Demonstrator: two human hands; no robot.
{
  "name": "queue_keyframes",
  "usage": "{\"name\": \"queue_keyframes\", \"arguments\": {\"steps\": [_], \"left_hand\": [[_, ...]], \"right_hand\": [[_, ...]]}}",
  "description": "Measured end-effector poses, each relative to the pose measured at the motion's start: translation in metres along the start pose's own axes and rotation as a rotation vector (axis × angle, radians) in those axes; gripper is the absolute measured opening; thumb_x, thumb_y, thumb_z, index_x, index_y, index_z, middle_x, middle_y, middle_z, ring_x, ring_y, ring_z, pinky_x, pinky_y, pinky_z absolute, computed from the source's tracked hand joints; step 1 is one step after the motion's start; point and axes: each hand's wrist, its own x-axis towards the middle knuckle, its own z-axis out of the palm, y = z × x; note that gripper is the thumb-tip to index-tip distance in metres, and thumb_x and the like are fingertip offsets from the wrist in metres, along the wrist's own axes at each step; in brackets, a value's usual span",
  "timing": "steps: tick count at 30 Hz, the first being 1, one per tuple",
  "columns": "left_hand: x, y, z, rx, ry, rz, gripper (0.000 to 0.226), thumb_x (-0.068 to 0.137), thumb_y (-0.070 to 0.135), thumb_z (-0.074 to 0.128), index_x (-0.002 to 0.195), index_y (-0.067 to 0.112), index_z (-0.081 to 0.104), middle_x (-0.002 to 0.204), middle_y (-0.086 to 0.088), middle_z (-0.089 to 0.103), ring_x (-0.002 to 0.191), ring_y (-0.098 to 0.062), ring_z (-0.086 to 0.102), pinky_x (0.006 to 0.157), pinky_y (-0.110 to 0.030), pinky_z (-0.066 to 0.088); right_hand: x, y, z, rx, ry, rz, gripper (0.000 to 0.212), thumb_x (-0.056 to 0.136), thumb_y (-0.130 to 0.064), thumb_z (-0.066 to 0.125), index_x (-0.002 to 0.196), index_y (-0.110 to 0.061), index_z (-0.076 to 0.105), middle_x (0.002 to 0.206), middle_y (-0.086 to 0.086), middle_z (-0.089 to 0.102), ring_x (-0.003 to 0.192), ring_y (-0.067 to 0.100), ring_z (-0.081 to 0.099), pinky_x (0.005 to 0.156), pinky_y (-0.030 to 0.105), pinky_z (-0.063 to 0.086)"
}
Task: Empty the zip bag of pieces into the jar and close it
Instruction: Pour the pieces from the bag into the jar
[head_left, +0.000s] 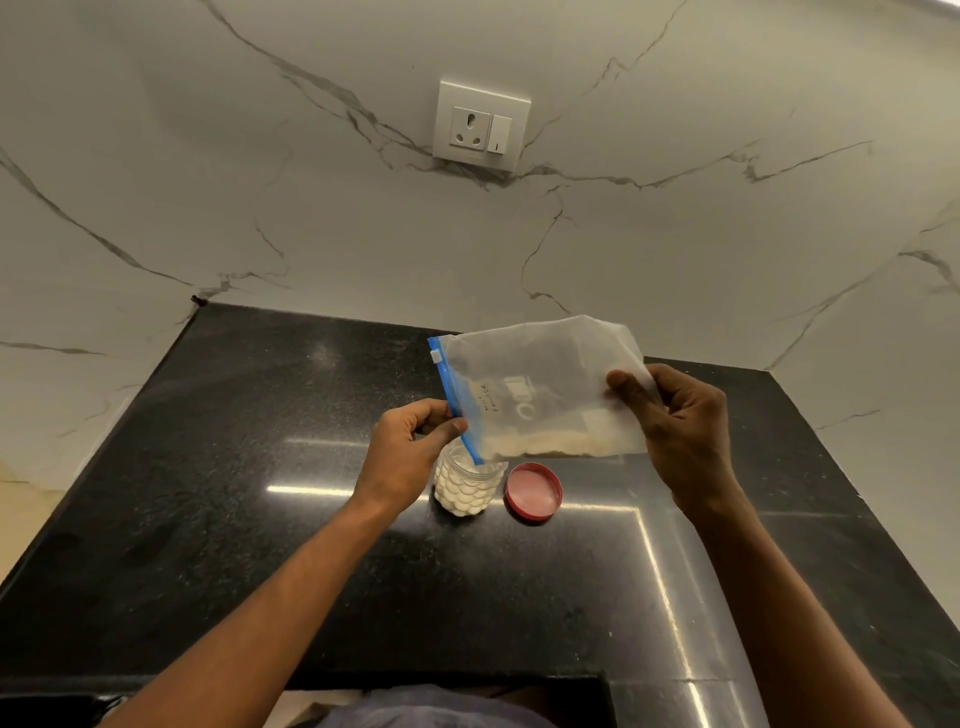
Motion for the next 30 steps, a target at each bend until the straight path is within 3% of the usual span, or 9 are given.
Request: {"name": "queue_keyframes", "arguments": {"steps": [9, 11, 14, 30], "left_hand": [[-0.0002, 0.0005, -0.0002, -0.001, -0.004, -0.002, 0.017, 0.098, 0.012, 0.073, 0.114, 0.011, 0.078, 0.108, 0.001, 0.081, 0.102, -0.013, 0.077, 0.092, -0.033, 0.064], [-0.0006, -0.0001, -0.0008, -0.008, -0.007, -0.002, 0.017, 0.098, 0.011, 0.072, 0.114, 0.01, 0.078, 0.107, 0.0, 0.081, 0.102, -0.014, 0.077, 0.092, -0.033, 0.064], [0.0, -0.0002, 0.0, -0.007, -0.009, -0.002, 0.017, 0.098, 0.012, 0.072, 0.114, 0.01, 0.078, 0.108, 0.001, 0.081, 0.103, -0.014, 0.077, 0.092, -0.033, 0.064], [0.0023, -0.0015, 0.0009, -0.029, -0.007, -0.005, 0.016, 0.097, 0.013, 0.074, 0.112, 0.015, 0.079, 0.106, 0.003, 0.082, 0.101, -0.014, 0.077, 0.089, -0.029, 0.063]], "right_hand": [[0.0017, 0.0016, -0.0015, -0.009, 0.002, -0.007, 0.014, 0.097, -0.027, 0.07, 0.09, -0.017, 0.076, 0.08, -0.004, 0.074, 0.066, 0.006, 0.066, 0.057, 0.019, 0.053], [0.0, 0.002, -0.0018, -0.017, -0.057, -0.008, 0.012, 0.097, -0.028, 0.069, 0.092, -0.019, 0.075, 0.085, -0.006, 0.075, 0.07, 0.009, 0.071, 0.059, 0.018, 0.055], [0.0023, 0.0001, -0.0027, 0.023, 0.0, -0.01, 0.008, 0.097, -0.024, 0.071, 0.092, -0.02, 0.077, 0.083, -0.007, 0.075, 0.07, 0.008, 0.07, 0.059, 0.018, 0.055], [0.0079, -0.0003, -0.0044, 0.028, -0.056, -0.019, 0.006, 0.097, -0.023, 0.073, 0.095, -0.024, 0.078, 0.089, -0.005, 0.078, 0.077, 0.011, 0.075, 0.062, 0.02, 0.058]]}}
